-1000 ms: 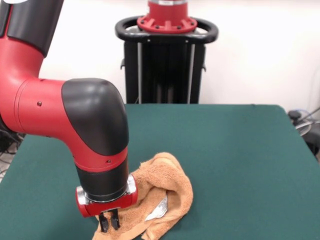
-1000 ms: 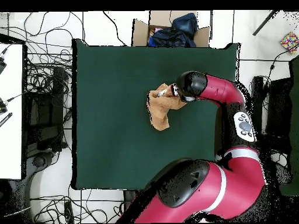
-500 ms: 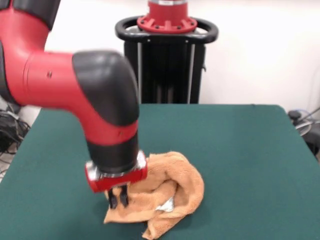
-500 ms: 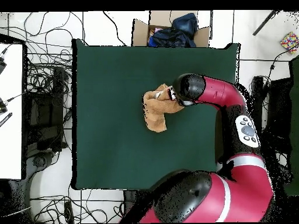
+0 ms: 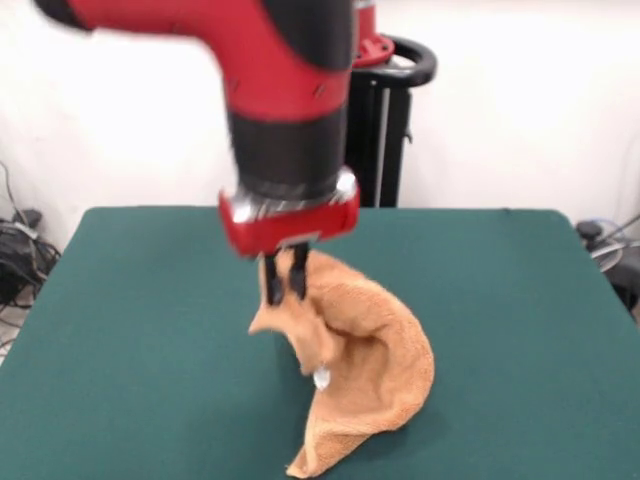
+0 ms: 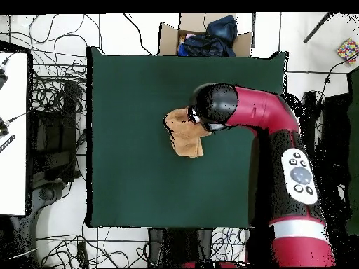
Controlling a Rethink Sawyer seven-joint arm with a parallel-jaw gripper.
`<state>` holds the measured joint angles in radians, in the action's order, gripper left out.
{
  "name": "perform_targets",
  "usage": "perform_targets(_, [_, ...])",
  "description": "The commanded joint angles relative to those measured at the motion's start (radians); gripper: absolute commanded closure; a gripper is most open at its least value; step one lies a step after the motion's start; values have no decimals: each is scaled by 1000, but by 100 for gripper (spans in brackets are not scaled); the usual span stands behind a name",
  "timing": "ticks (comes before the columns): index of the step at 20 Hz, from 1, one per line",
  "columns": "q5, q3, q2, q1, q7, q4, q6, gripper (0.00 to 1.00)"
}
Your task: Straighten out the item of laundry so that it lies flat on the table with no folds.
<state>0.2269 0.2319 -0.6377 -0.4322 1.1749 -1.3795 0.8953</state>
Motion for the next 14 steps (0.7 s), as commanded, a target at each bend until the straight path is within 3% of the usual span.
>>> perform_targets(1, [-62, -33, -152, 66, 198, -100, 181, 100])
perform_targets(14, [-61, -43, -259, 122, 218, 64, 478, 100])
